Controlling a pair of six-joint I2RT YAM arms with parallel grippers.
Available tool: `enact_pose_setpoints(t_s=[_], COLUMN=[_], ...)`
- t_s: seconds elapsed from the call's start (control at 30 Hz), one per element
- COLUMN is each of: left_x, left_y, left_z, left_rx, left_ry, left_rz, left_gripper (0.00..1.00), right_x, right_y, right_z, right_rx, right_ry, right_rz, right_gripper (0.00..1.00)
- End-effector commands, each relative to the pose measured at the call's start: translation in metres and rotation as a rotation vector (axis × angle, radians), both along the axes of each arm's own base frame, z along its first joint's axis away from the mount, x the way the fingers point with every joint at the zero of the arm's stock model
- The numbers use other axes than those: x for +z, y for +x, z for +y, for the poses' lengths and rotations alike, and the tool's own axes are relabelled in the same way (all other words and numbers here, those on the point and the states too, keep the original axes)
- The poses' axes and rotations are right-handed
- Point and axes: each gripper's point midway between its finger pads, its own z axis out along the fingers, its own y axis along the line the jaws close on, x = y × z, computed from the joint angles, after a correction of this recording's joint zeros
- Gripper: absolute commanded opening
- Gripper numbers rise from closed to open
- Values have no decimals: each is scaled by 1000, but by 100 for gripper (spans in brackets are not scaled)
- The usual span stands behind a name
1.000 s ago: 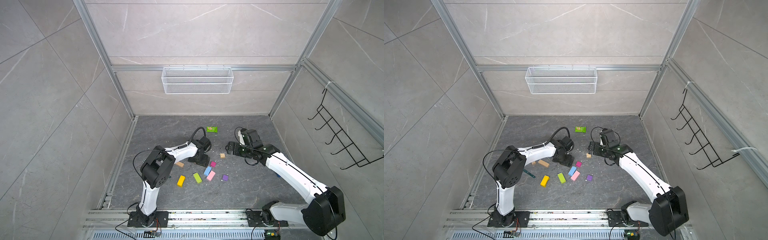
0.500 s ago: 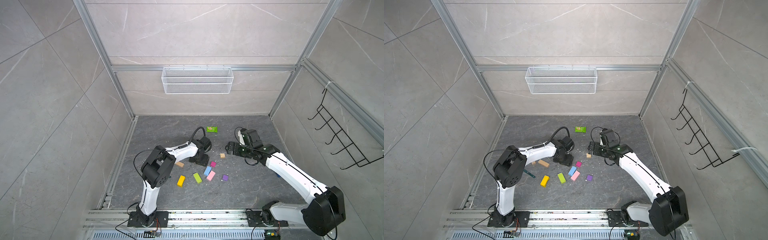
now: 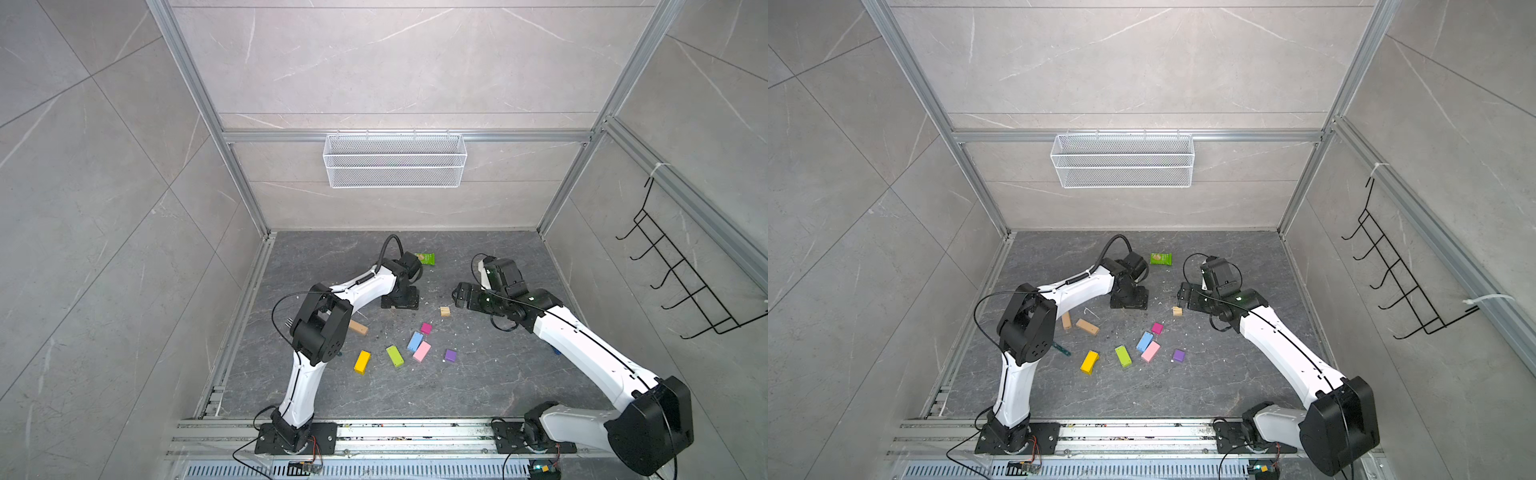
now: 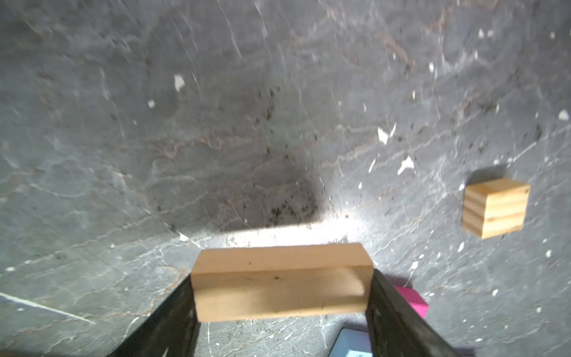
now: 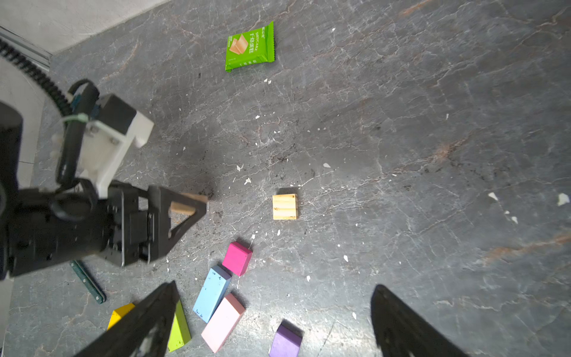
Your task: Build the wood block tower
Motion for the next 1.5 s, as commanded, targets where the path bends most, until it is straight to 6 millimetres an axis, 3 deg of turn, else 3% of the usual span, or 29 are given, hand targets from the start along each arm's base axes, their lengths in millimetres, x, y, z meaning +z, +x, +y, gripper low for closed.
enact_pose_setpoints(t_s=[0.0,0.37,1.23,1.37,1.47], left_x=[-1,-11,-22,-24,-23], left_y=[3,18,18,17,17], left_z=[5,6,18,20,21], left_rx=[36,76,195,198,198], left_ry=[34,55,110,119,121], left_rz=[30,29,56,58,57], left_gripper=[49,48,48,50,57], right_x=[16,18,8,7,6], right_y=[-1,-4,-2,-2,-2], right_z=[-4,-4,3,4,4], right_rx=[-29,-24,-4,3,4], right_ry=[8,15,26,31,28], right_rz=[-26,-25,7,10,12], right_gripper=[99,99,99,99,99])
